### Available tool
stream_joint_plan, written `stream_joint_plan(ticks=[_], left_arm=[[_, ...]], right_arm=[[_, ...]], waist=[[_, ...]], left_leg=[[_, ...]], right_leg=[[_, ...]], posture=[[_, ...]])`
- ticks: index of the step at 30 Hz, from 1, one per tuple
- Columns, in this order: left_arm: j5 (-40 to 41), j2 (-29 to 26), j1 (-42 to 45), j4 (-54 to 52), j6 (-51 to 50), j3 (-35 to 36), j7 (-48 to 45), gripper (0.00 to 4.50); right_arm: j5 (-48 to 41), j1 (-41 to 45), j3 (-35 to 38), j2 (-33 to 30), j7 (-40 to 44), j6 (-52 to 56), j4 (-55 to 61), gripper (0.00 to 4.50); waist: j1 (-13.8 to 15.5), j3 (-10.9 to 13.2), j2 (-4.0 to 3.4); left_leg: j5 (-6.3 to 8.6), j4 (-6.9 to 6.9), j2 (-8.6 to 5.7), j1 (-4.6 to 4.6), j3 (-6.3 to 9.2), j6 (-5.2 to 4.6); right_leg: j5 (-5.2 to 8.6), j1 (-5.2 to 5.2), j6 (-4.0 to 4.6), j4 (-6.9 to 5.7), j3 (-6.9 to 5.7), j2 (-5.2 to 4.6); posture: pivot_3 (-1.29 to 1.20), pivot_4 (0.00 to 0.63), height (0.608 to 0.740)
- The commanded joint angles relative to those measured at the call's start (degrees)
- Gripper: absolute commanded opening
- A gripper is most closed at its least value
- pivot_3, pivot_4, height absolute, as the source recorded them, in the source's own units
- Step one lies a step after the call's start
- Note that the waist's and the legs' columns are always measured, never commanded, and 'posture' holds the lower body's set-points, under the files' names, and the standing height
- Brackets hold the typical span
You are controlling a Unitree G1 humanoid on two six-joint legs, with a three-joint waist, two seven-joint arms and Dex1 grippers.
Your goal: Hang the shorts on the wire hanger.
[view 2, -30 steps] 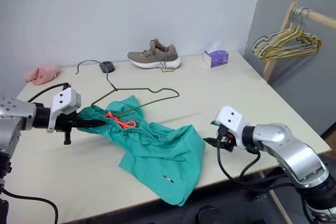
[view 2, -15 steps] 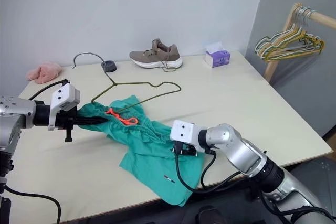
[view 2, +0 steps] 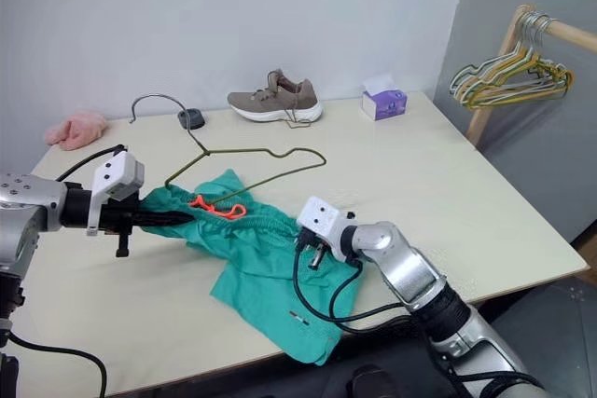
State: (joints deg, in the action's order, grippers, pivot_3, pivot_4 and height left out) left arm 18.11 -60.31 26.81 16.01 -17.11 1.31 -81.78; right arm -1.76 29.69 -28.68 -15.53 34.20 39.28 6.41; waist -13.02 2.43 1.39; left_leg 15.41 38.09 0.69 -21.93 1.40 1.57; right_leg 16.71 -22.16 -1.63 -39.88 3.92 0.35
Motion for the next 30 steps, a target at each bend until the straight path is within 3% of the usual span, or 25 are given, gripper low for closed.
stream_joint_plan(ticks=[1,7,13,30], left_arm=[[2.7,-0.3,0.1,-2.6,-1.6,3.3,0.0,0.0],[7.0,-2.5,-1.3,-6.3,-7.5,5.2,-2.8,0.0],[5.8,-6.7,-3.2,-6.9,-5.9,4.2,-7.2,0.0],[-1.1,-9.1,0.8,1.9,3.6,-0.5,-9.9,0.0]], right_arm=[[-2.4,0.0,6.8,1.2,-1.7,0.7,0.3,0.03],[-8.9,0.5,18.7,1.1,-2.0,7.0,-1.3,0.03],[-15.3,0.0,25.3,-3.4,0.5,13.4,0.0,0.03],[-22.3,-0.5,27.5,-9.2,-2.3,17.1,6.2,0.03]], waist=[[0.0,0.0,-0.01],[0.0,0.0,-0.01],[0.0,0.1,-0.08],[0.1,0.1,-0.08]], left_leg=[[0.0,0.0,0.0,0.0,0.0,0.0],[0.0,-0.01,0.0,0.0,0.0,0.0],[0.0,-0.03,0.02,0.01,-0.01,0.0],[0.0,-0.04,0.01,-0.01,-0.06,0.0]], right_leg=[[0.0,0.0,0.0,0.0,0.01,0.0],[-0.01,0.0,0.01,0.0,0.0,0.0],[0.01,0.0,0.02,0.0,0.01,0.01],[0.15,-0.02,-0.17,0.02,0.04,0.05]], posture=[[-0.2,0.0,0.74],[-0.2,0.0,0.74],[-0.2,0.0,0.74],[-0.21,0.0,0.74]])
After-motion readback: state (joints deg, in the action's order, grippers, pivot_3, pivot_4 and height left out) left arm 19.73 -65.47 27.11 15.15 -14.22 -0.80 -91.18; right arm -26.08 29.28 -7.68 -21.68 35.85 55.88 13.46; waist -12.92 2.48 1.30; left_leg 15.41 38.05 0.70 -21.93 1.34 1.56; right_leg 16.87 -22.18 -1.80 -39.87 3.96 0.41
